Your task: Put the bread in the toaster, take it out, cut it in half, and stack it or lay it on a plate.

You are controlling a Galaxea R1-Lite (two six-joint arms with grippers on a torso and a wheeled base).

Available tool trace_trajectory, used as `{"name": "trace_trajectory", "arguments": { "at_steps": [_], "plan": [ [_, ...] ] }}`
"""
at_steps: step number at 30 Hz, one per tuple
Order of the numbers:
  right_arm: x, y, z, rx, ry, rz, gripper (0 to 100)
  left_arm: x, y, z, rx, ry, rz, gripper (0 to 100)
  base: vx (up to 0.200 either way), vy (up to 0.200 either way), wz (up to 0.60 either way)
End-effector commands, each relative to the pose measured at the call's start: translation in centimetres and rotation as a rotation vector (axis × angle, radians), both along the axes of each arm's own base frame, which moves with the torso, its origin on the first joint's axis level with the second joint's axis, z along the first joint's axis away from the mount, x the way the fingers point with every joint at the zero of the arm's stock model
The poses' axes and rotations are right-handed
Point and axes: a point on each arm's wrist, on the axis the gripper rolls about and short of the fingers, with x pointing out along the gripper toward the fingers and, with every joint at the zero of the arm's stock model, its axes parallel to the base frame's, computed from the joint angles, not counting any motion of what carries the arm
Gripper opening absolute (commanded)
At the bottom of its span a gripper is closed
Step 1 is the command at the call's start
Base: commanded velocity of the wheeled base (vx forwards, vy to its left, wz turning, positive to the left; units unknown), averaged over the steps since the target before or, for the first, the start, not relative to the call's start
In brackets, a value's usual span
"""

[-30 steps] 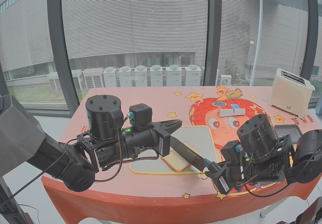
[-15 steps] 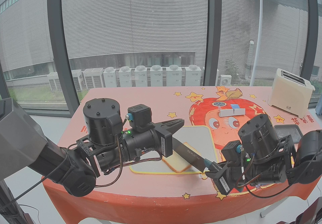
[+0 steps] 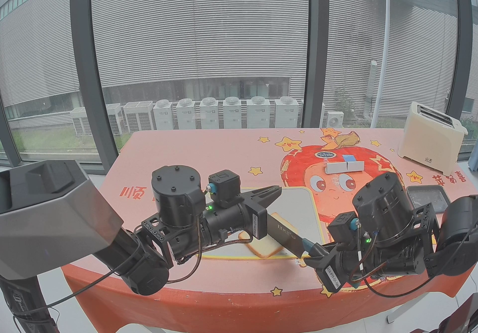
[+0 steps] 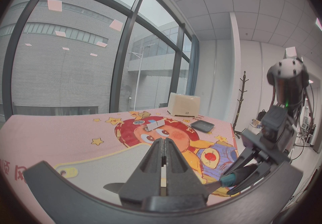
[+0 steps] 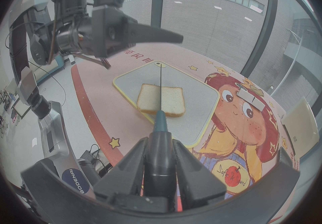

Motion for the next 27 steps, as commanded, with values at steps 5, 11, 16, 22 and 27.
{"name": "trace_trajectory", "arguments": {
  "at_steps": [5, 11, 16, 22, 27],
  "plan": [
    [0.0, 0.1, -0.2, -0.004, 0.005, 0.002, 0, 0.5, 0.0, -1.1, 0.019, 0.024, 0.009, 0, 0.000, 0.000, 0.00],
    [0.0, 0.1, -0.1, -0.002, 0.002, 0.001, 0, 0.5, 0.1, -1.2, 0.022, 0.027, 0.009, 0, 0.000, 0.000, 0.00],
    [0.0, 0.1, -0.1, -0.005, -0.002, -0.003, 0, 0.6, 0.0, -2.1, 0.036, 0.044, 0.010, 0, 0.000, 0.000, 0.00],
    [0.0, 0.1, -0.1, -0.007, -0.002, -0.004, 0, 0.8, -0.1, -2.8, 0.046, 0.057, 0.012, 0, 0.000, 0.000, 0.00],
    [0.1, 0.2, -0.1, -0.002, -0.007, -0.004, 0, 1.1, 0.2, -2.6, 0.042, 0.053, 0.023, 0, 0.000, 0.000, 0.00]
  ]
}}
